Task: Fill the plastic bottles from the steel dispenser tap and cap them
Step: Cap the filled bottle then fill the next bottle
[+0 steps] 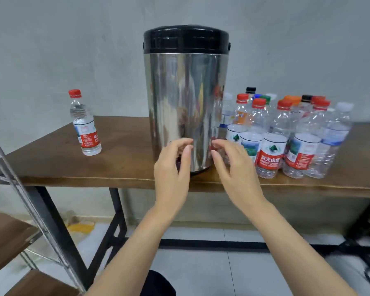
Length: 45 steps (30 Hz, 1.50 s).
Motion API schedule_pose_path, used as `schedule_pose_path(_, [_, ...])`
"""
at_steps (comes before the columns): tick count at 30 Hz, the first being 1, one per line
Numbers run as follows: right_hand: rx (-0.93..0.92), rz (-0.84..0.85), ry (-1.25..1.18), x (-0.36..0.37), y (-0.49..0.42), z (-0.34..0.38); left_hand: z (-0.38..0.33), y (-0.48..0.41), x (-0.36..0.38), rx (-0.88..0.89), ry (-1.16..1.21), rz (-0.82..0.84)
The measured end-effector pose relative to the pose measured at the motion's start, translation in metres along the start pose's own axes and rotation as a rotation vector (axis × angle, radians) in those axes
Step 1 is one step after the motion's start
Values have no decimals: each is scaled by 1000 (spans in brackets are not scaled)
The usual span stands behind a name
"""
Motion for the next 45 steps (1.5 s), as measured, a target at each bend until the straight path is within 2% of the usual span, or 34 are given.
schedule_pose_path(4, [110, -85, 150, -50, -15, -47, 2, 7, 65, -33, 51, 119])
schedule_pose_path(8, [180, -134, 393, -82, -60, -64, 16, 7, 107, -111, 56, 199])
schedule_pose_path(12, [331, -13, 530, -76, -101, -89, 21, 4, 120, -151, 43, 231])
schedule_pose_path(15, [365, 29, 537, -70, -111, -101, 23, 5, 120, -164, 27, 237])
schedule_pose_path(19, [294, -37, 480, -78, -104, -91, 27, 3, 115, -181, 9, 248])
schedule_pose_path(24, [37, -62, 256, -86, -72, -44, 20, -1, 117, -222, 82, 290])
schedule_pose_path(28, [-27, 58, -2, -76, -51, -19, 9, 0, 117, -252, 184, 286])
schedule_pose_path(31, [-10, 175, -121, -60, -38, -9, 8, 16, 107, -268, 193, 214])
schedule_pose_path(33, [28, 258, -69, -51, -31, -7, 16, 32, 100, -292, 192, 188])
schedule_pose_path(36, [154, 391, 226, -35, -23, -13, 31, 56, 94, -366, 148, 203])
schedule_pose_path(38, [185, 440, 308, -21, -21, -17, 39, 69, 89, -392, 109, 211])
schedule_pose_path(41, [160, 512, 174, 1, -20, -18, 48, 81, 80, -414, 93, 210])
schedule_pose_path(45, [12, 670, 71, 21, -18, -9, 64, 90, 70, -459, 121, 218])
Point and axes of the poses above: each hand's wrist, its own y-axis away from the middle knuckle, its own x-axis out of the palm, z = x × y, the point moved 9 cm from there along -y, towards the middle knuckle, and after that the axes turned 11 degrees about z, right-handed, at the moved point
